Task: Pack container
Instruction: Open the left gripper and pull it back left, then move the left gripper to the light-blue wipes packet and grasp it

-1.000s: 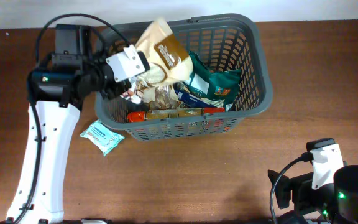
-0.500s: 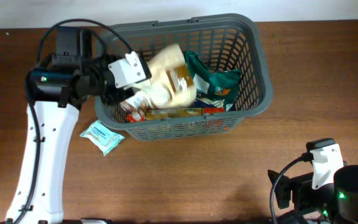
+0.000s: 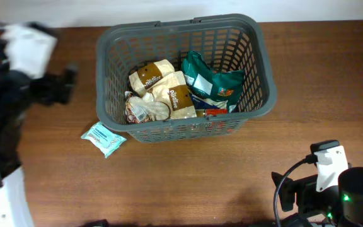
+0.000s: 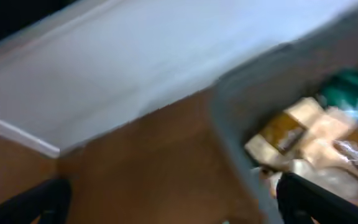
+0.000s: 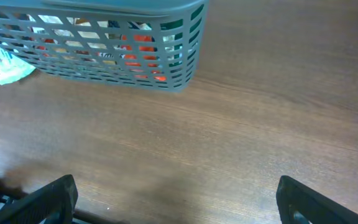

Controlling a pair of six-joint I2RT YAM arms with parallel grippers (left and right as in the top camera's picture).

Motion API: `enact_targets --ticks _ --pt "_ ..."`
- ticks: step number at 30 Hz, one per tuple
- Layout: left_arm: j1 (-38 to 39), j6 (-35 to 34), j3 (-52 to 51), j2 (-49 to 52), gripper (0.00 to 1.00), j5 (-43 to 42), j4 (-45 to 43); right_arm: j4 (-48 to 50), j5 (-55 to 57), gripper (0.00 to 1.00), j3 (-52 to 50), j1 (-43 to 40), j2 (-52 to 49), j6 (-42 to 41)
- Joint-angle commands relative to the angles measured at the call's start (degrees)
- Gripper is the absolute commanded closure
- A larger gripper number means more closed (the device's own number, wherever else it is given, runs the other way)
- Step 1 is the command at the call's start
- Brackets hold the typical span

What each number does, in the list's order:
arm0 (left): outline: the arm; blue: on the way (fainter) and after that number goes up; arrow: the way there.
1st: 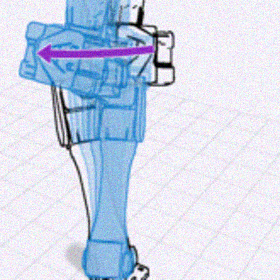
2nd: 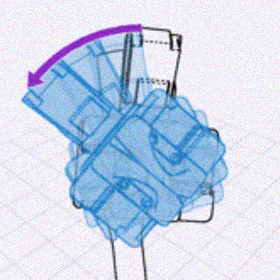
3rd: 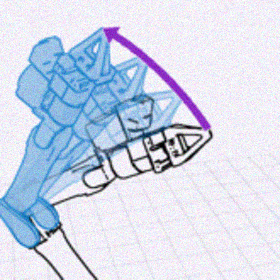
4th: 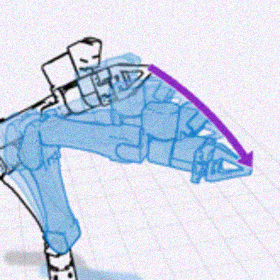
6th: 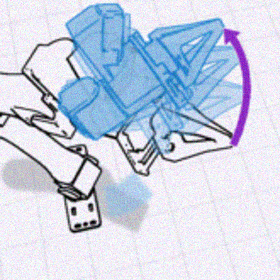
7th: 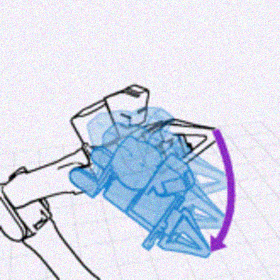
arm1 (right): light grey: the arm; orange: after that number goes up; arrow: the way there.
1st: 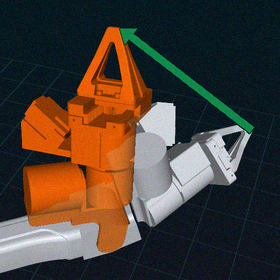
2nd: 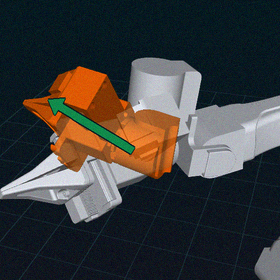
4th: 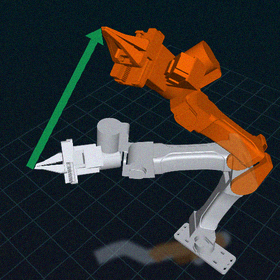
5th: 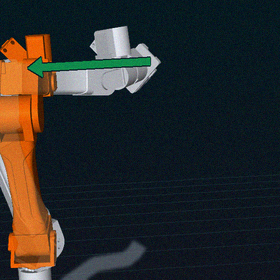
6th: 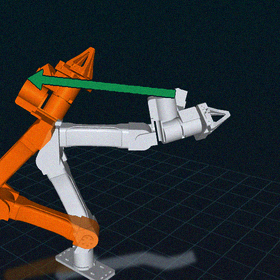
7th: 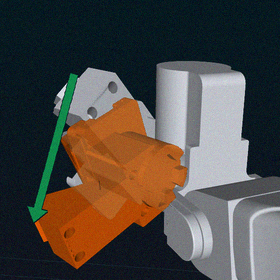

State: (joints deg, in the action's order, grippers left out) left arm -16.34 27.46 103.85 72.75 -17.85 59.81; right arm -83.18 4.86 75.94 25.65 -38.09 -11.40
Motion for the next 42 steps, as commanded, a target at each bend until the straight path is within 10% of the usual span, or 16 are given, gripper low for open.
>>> enact_targets --ticks 1,5,13,21,42 --pt "-10.3 -7.0 -10.9 -1.0 0.01 -15.7 -3.0 0.0 -0.1 0.01 -0.2 0.2 0.1 -0.1" --pt "-18.4 -10.9 -24.8 -1.5 0.01 -23.9 -9.0 0.0 -0.1 0.01 -0.2 0.2 0.1 -0.1" --pt "-15.8 -23.1 -43.1 -1.4 0.01 -2.8 -15.6 0.0 -0.1 0.01 -0.2 0.2 0.1 -0.1" --pt "-11.7 -34.0 -57.5 -0.5 0.01 -1.3 -27.3 0.0 -0.1 0.01 -0.2 0.2 0.1 -0.1" --pt "4.7 -47.6 -60.0 16.5 0.01 12.8 -37.1 0.0 -0.1 0.01 -0.2 0.2 0.1 -0.1"
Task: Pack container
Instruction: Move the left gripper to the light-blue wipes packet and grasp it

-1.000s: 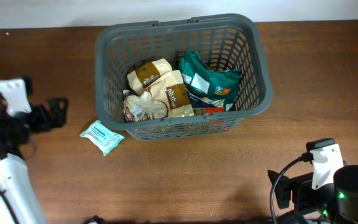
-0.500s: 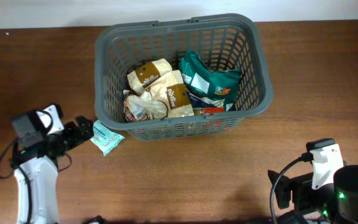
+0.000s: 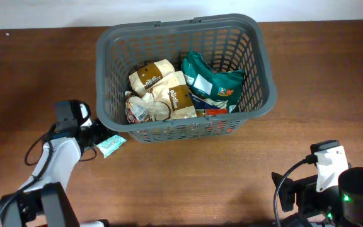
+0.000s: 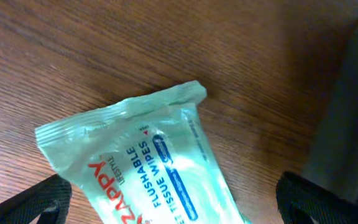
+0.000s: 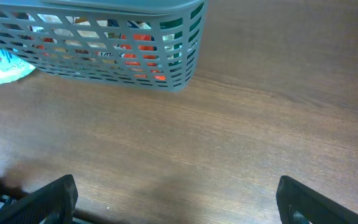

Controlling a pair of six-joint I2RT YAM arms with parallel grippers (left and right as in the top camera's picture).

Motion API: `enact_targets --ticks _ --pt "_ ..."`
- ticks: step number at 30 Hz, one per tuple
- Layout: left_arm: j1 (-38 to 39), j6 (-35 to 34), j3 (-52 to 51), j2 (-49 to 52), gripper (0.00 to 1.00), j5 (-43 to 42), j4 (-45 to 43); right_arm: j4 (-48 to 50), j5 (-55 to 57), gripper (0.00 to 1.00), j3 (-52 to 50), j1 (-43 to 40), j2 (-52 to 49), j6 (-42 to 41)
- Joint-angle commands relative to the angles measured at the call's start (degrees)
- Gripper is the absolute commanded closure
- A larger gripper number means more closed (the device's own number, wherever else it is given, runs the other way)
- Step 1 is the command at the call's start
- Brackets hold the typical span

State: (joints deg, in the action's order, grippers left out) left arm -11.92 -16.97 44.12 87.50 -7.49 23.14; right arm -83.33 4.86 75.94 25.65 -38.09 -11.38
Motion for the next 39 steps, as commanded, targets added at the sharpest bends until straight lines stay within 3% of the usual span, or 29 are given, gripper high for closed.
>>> enact_targets --ticks 1,9,13,17,32,39 --pt "0.3 -3.2 -0.2 2.3 0.01 2.4 -0.5 0.1 -0.1 0.01 -0.2 0.2 0.1 -0.1" --pt "0.3 -3.4 -0.2 4.8 0.03 2.4 -1.3 0.1 -0.1 0.01 -0.2 0.2 0.1 -0.1" --pt "0.3 -3.4 -0.2 4.8 0.31 2.4 -1.3 0.1 -0.1 0.01 -0.2 0.2 0.1 -0.1" --pt "0.3 -4.1 -0.2 4.8 0.48 2.4 -1.3 0.1 -0.1 0.01 -0.2 0.2 0.1 -0.1" --pt "-0.4 -4.7 2.0 4.2 0.61 3.0 -1.0 0.1 -0.1 0.01 -0.2 0.2 0.1 -0.1" --pt "-6.2 -3.0 10.9 -1.9 0.63 11.4 3.8 0.1 -0.1 0.01 -0.2 0.2 0.1 -0.1"
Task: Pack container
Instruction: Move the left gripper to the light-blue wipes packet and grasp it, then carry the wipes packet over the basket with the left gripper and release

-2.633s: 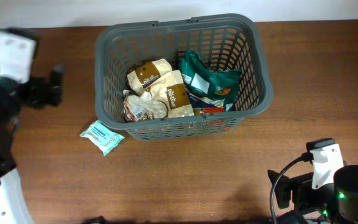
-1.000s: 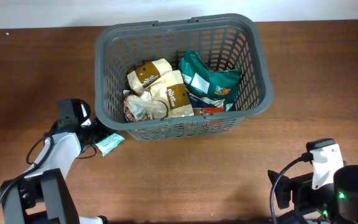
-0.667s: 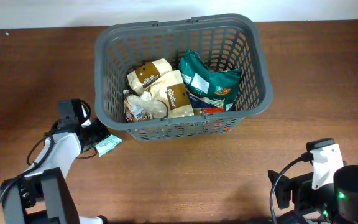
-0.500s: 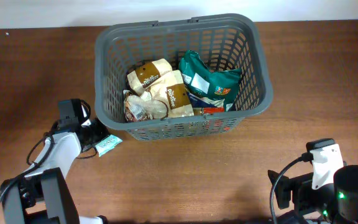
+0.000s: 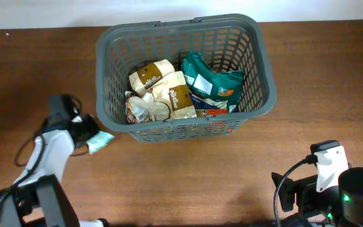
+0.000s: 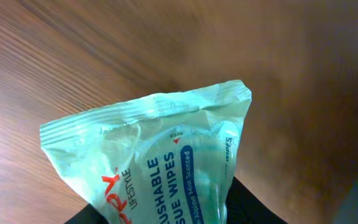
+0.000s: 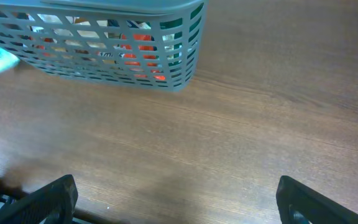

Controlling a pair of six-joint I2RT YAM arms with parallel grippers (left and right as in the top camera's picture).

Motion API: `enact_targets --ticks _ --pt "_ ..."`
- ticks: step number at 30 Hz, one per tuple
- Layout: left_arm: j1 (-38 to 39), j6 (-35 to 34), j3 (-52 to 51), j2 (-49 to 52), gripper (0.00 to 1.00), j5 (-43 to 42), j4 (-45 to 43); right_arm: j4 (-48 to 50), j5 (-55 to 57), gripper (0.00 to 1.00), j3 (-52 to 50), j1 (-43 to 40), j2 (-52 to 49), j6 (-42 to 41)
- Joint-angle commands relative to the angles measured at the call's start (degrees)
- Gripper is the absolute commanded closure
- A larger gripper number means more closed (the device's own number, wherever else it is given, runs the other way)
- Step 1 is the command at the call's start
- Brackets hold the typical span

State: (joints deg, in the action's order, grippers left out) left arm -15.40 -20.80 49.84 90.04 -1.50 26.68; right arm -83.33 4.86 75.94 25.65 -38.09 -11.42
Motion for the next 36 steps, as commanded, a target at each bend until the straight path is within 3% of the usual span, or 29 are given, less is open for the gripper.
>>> enact_targets --ticks 1,8,12,18,24,29,36 --pt "-3.7 1.3 6.4 -5.2 0.63 5.9 0.4 0.1 -0.1 0.01 -0.2 0.2 0.1 0.0" --pt "-5.7 5.9 20.1 -9.2 0.66 5.2 2.9 0.1 -0.1 0.01 -0.2 0.2 0.1 0.0" --pt "-2.0 12.7 30.4 -10.1 0.66 5.1 4.3 0.1 -0.1 0.01 -0.2 0.2 0.1 0.0" --pt "7.0 25.2 42.9 -10.0 0.7 -4.4 5.3 0.1 -0.1 0.01 -0.2 0.2 0.1 0.0" --pt "18.9 34.2 44.4 -9.3 0.79 -6.7 6.3 0.1 -0.1 0.01 -0.2 0.2 0.1 0.0" --pt "28.4 38.7 44.4 -4.5 0.79 -6.7 10.3 0.1 -0.1 0.01 -0.2 0.2 0.1 0.0" --pt "35.3 38.7 44.4 2.4 0.78 -13.2 8.6 0.1 -0.1 0.01 -0.2 0.2 0.1 0.0"
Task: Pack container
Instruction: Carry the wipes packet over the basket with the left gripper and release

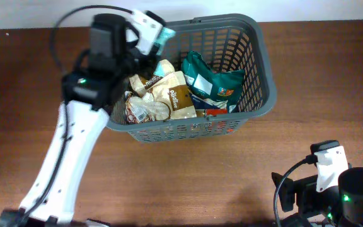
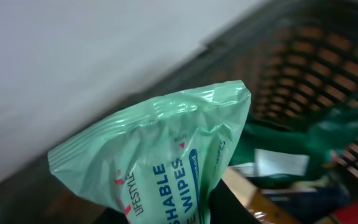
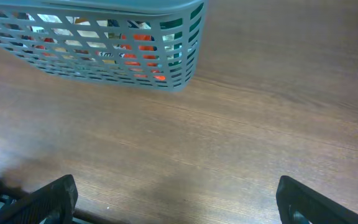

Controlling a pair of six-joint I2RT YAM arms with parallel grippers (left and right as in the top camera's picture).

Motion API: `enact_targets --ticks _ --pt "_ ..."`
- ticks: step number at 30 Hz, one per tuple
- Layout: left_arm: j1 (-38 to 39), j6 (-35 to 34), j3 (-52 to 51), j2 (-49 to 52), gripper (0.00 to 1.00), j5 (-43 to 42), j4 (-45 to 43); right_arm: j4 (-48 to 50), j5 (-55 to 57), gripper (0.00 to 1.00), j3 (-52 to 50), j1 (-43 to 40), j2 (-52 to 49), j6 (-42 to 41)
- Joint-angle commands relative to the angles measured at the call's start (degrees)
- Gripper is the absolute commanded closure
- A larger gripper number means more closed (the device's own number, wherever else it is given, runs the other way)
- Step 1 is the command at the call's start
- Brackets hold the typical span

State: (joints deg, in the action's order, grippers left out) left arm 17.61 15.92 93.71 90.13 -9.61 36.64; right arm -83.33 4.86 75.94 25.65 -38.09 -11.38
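My left gripper (image 1: 151, 39) is shut on a pale green pack of flushable wipes (image 2: 166, 149), held in the air over the far left corner of the grey basket (image 1: 265, 75). In the overhead view the wipes pack (image 1: 161, 34) shows as a small teal patch at the fingers. Inside the basket lie brown and cream snack bags (image 1: 169, 88) and a green bag (image 1: 210, 82). My right gripper (image 3: 178, 205) stands open low over the bare wood at the near right, far from the basket (image 3: 104, 43).
The wooden table (image 1: 333, 69) stretches to the right of the basket and in front of it. A white wall runs along the far edge. The right arm's base (image 1: 333, 183) sits at the near right corner.
My left gripper has gone from low on the table left of the basket to high over the basket's far left corner, carrying the wipes pack. The right arm has not moved.
The wipes pack lay on the table by the basket's near left corner, my left arm far off it. Then my left gripper was down at the pack, open around it. Then it was shut on the pack just off the table, and now holds it over the basket.
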Motion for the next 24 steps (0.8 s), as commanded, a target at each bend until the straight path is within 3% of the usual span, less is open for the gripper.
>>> enact_targets --ticks 1,5,10,15,21,22,24 --pt "3.0 2.0 0.6 3.1 0.79 -5.9 -1.8 0.1 -0.1 0.01 -0.2 0.2 0.1 -0.1" --pt "5.6 1.6 0.6 6.3 0.78 -9.1 -3.8 0.1 -0.1 0.01 -0.2 0.2 0.1 -0.1" --pt "7.7 -8.8 0.6 8.6 0.78 -9.0 -8.0 0.1 -0.1 0.01 -0.2 0.2 0.1 -0.1" --pt "8.8 -19.3 0.4 9.6 0.78 -3.4 -7.1 0.1 -0.1 0.01 -0.2 0.2 0.1 -0.1" --pt "9.6 -23.4 0.4 9.6 0.77 -4.2 -6.8 0.1 -0.1 0.01 -0.2 0.2 0.1 -0.1" --pt "9.7 -23.5 0.4 9.6 0.69 -4.1 -6.7 0.1 -0.1 0.01 -0.2 0.2 0.1 -0.1" --pt "9.8 -23.4 0.5 9.5 0.27 -4.1 -6.2 0.1 -0.1 0.01 -0.2 0.2 0.1 -0.1"
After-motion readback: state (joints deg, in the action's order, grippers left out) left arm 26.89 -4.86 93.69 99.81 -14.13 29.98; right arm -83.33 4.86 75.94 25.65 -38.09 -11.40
